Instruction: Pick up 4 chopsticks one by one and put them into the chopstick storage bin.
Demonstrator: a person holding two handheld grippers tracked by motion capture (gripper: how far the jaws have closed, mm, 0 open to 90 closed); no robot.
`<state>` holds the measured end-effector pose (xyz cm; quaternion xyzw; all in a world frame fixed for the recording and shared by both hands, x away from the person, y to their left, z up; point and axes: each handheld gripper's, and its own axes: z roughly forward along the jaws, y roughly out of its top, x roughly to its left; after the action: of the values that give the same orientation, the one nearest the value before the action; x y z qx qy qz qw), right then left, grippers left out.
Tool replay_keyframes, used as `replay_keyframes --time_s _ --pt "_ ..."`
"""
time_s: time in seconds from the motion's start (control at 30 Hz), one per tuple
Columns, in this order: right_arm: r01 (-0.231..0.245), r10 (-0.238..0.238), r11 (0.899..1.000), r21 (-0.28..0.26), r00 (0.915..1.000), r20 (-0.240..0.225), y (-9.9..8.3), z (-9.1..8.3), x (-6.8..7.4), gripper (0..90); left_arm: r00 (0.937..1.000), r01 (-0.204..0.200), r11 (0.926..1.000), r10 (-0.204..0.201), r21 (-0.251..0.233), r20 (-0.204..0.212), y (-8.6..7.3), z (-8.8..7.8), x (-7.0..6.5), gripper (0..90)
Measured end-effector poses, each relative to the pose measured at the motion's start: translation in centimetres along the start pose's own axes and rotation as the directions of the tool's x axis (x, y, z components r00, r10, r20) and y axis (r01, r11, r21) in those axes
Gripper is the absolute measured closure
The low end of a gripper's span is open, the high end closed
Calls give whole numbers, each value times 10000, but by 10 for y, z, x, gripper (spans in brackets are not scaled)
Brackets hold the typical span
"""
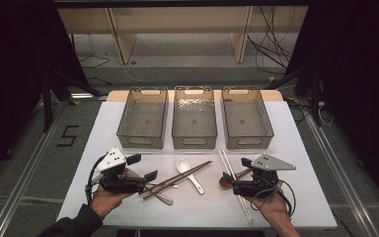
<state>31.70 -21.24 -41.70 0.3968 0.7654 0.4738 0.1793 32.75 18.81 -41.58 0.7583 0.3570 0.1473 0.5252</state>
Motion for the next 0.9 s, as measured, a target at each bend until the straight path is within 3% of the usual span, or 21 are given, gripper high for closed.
replay_keyframes --time_s 0.47,0.53,0.63,0.73,0.83,0.87,0.9 --pt "-126 113 9972 735 9998 176 3 2 -4 221 10000 50 9999 -50 92 -2 1 0 1 155" --pt "-97 87 9966 813 9999 128 4 1 -4 222 10000 -38 9997 40 259 -50 3 1 1 158" --pt "-35 35 9968 803 10000 7 6 0 -3 222 9999 -99 9957 109 923 -104 9 3 3 159" --pt "-57 66 9963 855 9999 -105 6 -1 -4 222 9999 -120 9848 133 1735 -62 15 10 4 159" --pt "-41 55 9958 911 9999 -153 6 0 -4 221 9987 -352 9634 434 2657 -251 22 17 2 160" --pt "-30 47 9955 949 9998 -182 6 0 -3 221 9977 -490 9444 612 3250 -275 26 22 3 171" --pt "1 19 9952 975 9998 -205 6 0 -3 222 9972 -582 9315 712 3590 -231 28 25 4 184"
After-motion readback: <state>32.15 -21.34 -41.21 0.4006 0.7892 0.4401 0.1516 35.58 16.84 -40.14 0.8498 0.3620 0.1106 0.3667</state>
